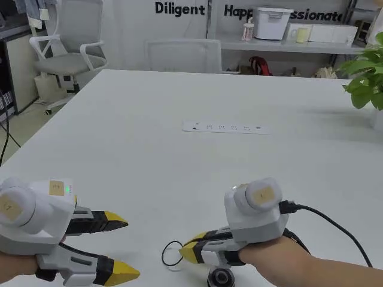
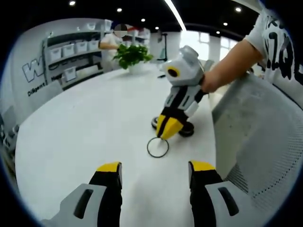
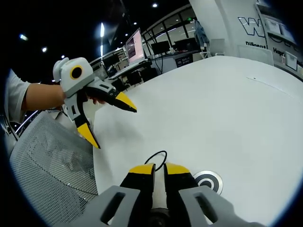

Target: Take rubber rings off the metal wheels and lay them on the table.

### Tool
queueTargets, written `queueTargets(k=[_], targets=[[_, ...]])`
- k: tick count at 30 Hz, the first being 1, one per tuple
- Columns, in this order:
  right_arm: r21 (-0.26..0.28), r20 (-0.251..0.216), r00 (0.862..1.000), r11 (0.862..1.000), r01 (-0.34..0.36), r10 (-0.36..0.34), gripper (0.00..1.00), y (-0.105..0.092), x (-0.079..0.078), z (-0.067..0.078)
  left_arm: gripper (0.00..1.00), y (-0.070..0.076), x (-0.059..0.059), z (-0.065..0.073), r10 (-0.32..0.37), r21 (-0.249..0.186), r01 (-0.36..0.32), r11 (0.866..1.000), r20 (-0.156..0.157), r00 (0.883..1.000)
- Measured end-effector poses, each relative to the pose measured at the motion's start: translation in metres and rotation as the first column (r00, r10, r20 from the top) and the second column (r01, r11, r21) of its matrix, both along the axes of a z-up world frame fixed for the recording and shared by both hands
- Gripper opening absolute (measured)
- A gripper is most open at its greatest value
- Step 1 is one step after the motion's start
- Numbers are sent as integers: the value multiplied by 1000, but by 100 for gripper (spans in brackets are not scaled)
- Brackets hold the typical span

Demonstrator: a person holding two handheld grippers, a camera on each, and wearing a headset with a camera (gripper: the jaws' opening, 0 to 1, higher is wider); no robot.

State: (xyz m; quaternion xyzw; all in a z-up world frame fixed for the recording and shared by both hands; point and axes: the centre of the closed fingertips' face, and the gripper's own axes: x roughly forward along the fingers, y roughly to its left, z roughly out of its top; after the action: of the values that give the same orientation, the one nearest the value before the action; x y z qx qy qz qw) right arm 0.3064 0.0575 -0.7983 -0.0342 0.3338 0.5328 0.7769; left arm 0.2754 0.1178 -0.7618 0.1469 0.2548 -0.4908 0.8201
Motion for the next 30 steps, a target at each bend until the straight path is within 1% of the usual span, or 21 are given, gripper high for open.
queueTargets(k=[4,9,13,14,16,18,21,24,30], targets=[[14,3,1000,1000,1,-1,9,-1,1,4,58,-1,0,0,-3,3,3,1000,1,1000],[28,-4,1000,1000,1,-1,11,-4,0,7,57,-3,1,2,-7,4,7,1000,3,1000],[59,7,1000,998,-1,0,13,-6,-1,16,57,-6,2,4,-11,-2,11,1000,6,1000],[74,11,1000,997,-2,1,14,-6,-1,21,57,-8,2,4,-15,-2,15,1000,7,1000],[83,17,1000,997,-2,0,14,-7,0,26,57,-10,2,5,-18,-4,18,1000,7,1000],[107,24,1000,994,-8,6,15,-9,-1,33,57,-12,2,5,-25,-7,25,1000,7,1000],[128,32,999,992,-9,5,16,-16,-2,40,57,-18,2,6,-37,-11,37,999,8,999],[135,43,999,991,-8,2,17,-23,-2,44,56,-22,2,9,-48,-19,48,999,10,999],[156,71,997,988,5,-16,19,-44,0,53,56,-34,3,13,-62,-40,63,997,9,998]])
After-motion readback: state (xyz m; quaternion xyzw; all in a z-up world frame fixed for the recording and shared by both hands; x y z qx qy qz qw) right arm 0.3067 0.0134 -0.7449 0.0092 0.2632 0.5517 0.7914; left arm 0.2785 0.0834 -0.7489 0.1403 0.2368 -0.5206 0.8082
